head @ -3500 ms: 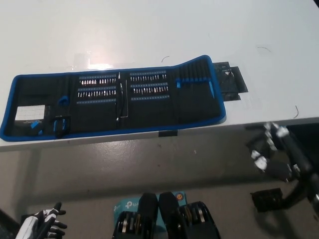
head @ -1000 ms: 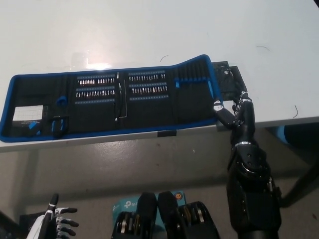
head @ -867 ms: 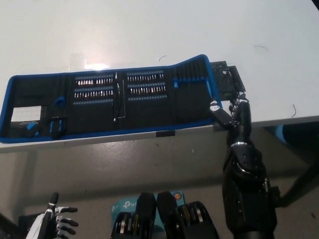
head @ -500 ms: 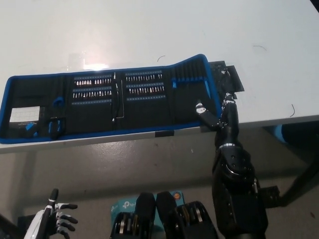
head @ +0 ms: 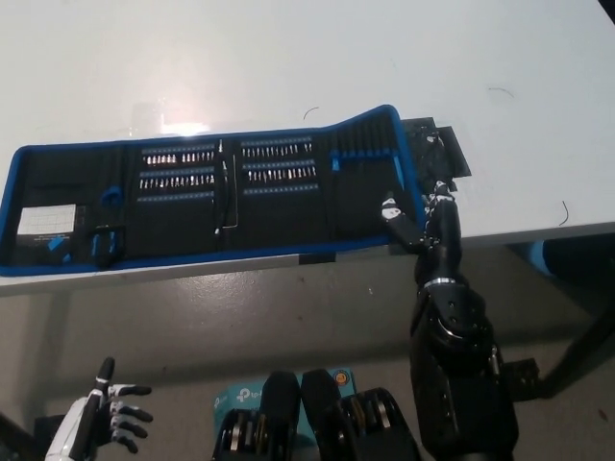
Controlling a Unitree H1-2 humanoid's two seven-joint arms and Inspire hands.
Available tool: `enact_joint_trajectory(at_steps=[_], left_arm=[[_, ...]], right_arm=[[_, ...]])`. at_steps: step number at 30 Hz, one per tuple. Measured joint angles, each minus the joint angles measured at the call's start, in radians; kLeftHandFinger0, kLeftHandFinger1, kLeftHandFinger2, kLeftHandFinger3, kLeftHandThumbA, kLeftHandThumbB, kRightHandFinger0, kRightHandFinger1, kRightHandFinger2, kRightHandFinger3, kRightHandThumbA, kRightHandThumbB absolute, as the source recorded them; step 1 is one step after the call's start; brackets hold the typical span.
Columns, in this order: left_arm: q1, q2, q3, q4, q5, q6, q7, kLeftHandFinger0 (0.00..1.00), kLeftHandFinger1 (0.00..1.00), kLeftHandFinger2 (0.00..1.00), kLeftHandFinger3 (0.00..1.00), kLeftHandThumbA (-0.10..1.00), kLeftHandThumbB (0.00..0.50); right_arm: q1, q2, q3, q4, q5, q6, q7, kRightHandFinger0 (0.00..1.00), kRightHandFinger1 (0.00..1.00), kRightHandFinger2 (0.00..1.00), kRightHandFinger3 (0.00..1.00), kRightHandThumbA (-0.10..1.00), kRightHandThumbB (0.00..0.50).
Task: The robot uses its right hand to lift an edge of the toolkit kept in middle of the desk and make one fold in it
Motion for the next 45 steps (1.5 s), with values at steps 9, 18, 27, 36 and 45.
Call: enact_joint_trajectory(at_steps=[9,18,27,36,45], left_arm=[[-0.030,0.015,-0.014,0.000,0.001,0.000,-0.009,0.29,0.34,0.36,0.52,1.00,0.500],[-0.046,0.027,-0.018,0.003,0.000,-0.001,-0.025,0.29,0.34,0.34,0.49,1.00,0.500],[-0.040,0.028,-0.021,0.003,0.000,-0.005,-0.038,0.31,0.32,0.36,0.51,1.00,0.500],[-0.040,0.034,-0.026,0.009,0.000,-0.011,-0.052,0.31,0.31,0.38,0.52,1.00,0.500],[-0.040,0.034,-0.025,0.011,0.000,-0.015,-0.057,0.33,0.33,0.37,0.52,1.00,0.500]], right_arm=[[-0.002,0.009,-0.027,0.018,0.075,-0.008,0.026,0.00,0.00,0.00,0.67,-0.10,0.171],[-0.005,-0.018,0.008,0.051,0.081,-0.045,0.042,0.00,0.00,0.00,0.31,-0.10,0.167],[0.008,-0.048,0.085,0.049,0.034,-0.066,0.029,0.00,0.00,0.00,0.30,-0.10,0.226],[-0.055,-0.186,0.327,0.006,-0.100,-0.012,0.068,0.06,0.11,0.16,0.36,-0.10,0.285],[-0.202,-0.232,0.539,0.005,-0.229,0.062,0.143,0.24,0.27,0.34,0.37,-0.10,0.346]])
